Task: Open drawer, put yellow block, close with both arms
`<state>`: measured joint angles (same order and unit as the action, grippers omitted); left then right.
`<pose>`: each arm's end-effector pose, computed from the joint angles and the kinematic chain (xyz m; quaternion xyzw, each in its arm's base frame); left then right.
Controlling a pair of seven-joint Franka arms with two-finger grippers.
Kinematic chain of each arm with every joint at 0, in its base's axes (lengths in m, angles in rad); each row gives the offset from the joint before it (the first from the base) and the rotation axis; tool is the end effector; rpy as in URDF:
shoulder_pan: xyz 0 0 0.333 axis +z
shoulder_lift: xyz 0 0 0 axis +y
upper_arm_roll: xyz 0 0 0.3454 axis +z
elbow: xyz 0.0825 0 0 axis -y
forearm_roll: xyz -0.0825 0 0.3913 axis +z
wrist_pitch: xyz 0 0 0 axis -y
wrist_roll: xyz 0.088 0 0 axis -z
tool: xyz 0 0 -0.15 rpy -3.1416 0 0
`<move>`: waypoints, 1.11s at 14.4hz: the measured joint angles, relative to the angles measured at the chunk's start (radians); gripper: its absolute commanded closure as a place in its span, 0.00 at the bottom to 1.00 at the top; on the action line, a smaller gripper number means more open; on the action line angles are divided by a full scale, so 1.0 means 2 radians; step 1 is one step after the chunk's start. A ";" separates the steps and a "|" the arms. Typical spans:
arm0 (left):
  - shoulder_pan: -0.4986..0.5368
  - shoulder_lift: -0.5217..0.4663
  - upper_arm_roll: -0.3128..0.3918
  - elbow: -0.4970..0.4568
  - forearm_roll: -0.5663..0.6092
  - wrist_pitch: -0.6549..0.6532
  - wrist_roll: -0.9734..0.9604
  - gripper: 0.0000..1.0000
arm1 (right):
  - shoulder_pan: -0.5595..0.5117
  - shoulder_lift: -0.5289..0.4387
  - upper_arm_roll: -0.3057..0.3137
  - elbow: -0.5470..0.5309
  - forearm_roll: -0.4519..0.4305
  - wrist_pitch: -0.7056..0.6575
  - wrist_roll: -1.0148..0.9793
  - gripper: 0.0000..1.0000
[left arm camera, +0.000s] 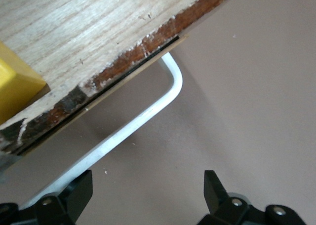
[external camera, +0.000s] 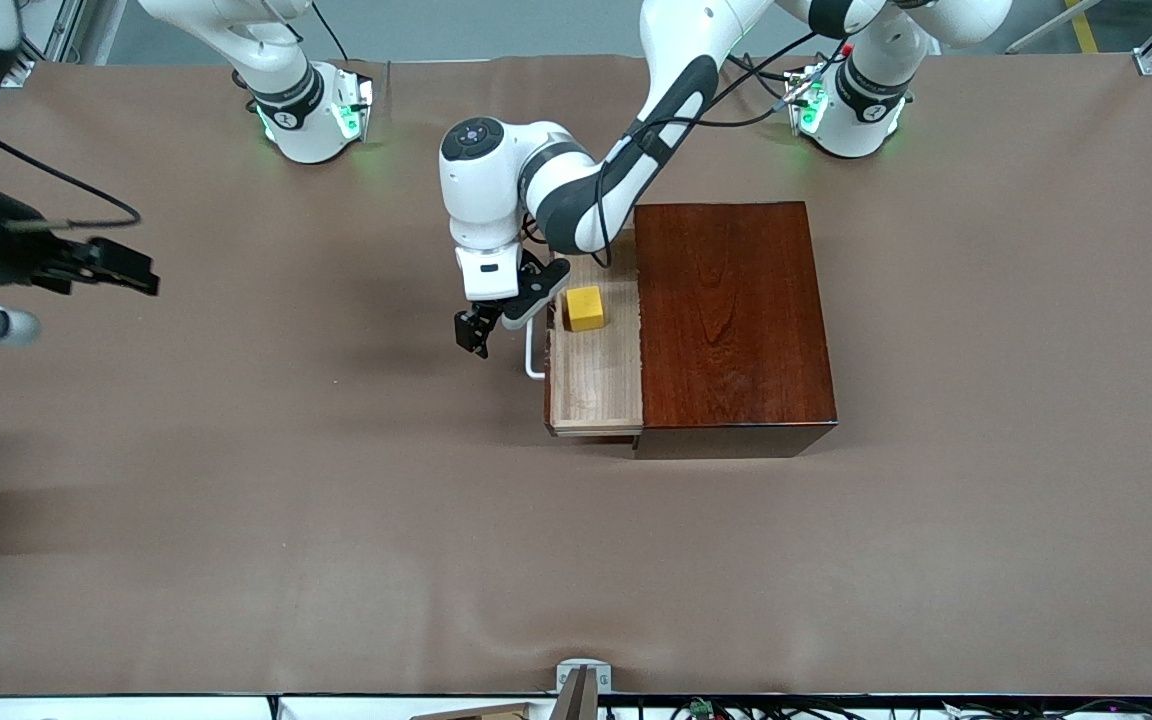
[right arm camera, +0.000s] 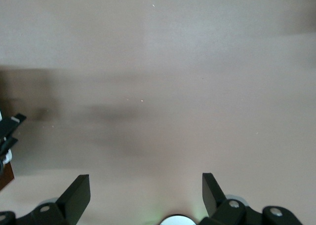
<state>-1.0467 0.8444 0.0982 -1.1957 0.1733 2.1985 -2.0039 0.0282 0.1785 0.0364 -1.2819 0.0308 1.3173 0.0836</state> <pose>0.4646 -0.6643 0.2670 0.8866 0.4424 0.1160 0.0695 0.5866 0.0409 0.6225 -0.9973 0.0067 0.0726 0.0130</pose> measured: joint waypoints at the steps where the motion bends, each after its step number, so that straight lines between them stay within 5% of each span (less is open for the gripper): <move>1: 0.001 0.000 0.000 0.003 0.000 -0.013 0.000 0.00 | -0.004 -0.009 0.000 -0.003 0.000 -0.004 -0.006 0.00; 10: 0.028 -0.009 0.004 0.011 0.000 -0.120 0.000 0.00 | -0.041 -0.091 -0.001 -0.114 -0.008 0.046 -0.041 0.00; 16: 0.031 -0.009 0.014 0.011 0.000 -0.172 0.000 0.00 | -0.047 -0.102 0.005 -0.123 -0.008 0.056 -0.059 0.00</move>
<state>-0.9842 0.8262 0.1253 -1.1743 0.1738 1.8553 -2.0042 -0.0650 -0.0247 0.0466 -1.5273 0.0144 1.4302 -0.0338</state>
